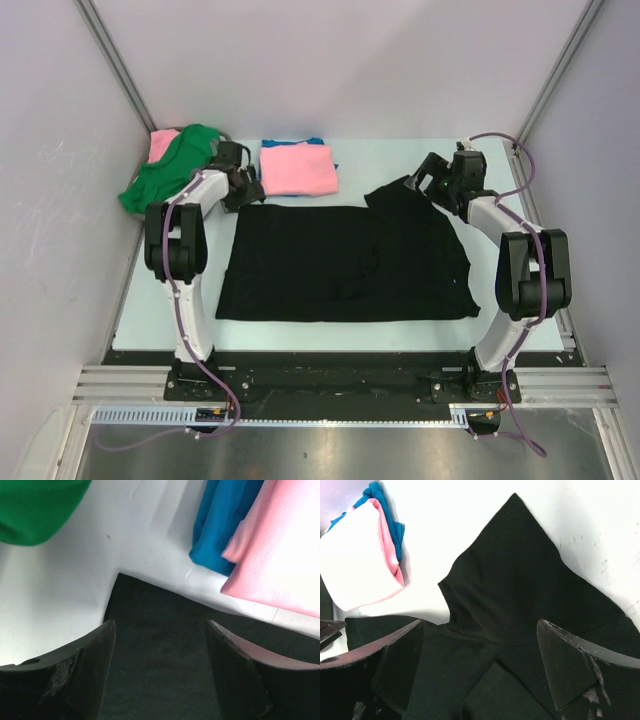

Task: Fold and stack the t-shirts

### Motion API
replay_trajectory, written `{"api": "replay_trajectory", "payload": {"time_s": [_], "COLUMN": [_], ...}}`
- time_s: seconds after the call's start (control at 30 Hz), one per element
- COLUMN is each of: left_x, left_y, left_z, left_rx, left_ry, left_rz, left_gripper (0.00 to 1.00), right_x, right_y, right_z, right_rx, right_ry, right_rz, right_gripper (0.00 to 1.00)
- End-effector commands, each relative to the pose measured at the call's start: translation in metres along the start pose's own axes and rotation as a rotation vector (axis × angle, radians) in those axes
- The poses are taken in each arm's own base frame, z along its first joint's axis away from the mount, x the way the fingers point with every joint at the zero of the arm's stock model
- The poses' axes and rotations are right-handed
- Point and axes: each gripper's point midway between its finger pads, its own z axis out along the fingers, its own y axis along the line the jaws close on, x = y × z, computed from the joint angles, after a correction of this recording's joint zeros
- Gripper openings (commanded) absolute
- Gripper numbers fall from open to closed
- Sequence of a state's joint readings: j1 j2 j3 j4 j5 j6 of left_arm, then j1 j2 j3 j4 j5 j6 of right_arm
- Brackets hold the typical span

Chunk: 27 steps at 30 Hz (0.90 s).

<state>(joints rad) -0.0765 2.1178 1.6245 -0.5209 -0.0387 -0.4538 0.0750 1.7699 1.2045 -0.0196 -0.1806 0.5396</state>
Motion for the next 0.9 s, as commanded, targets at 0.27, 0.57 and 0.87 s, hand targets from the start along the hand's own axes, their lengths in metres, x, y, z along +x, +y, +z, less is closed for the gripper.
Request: {"api": "replay_trajectory", "payload": {"time_s": [0.27,0.57,0.87], "left_x": [-0.021,-0.018,-0.007], "left_y": [0.019,0.019,0.015], "left_z": [0.010,0.025,0.031], "left_rx": [-0.120,-0.115,-0.061], "left_ry": [-0.040,-0.014,0.018], "left_rz": [0.062,0.063,0.040], "left_gripper": [0.72,0.65,0.45], "right_x": [-0.020,-0.026,-0.025], "right_y": [0.018,0.020,0.012], "right_z": [0.009,0.007,0.013], "right_rx": [-0.091,-0.095,-0.060], "right_ry": [-0.047,-0.058,-0.051], "right_rz": [-0.028,-0.040,-0.034], "right_gripper": [0.97,0.97,0.97]}}
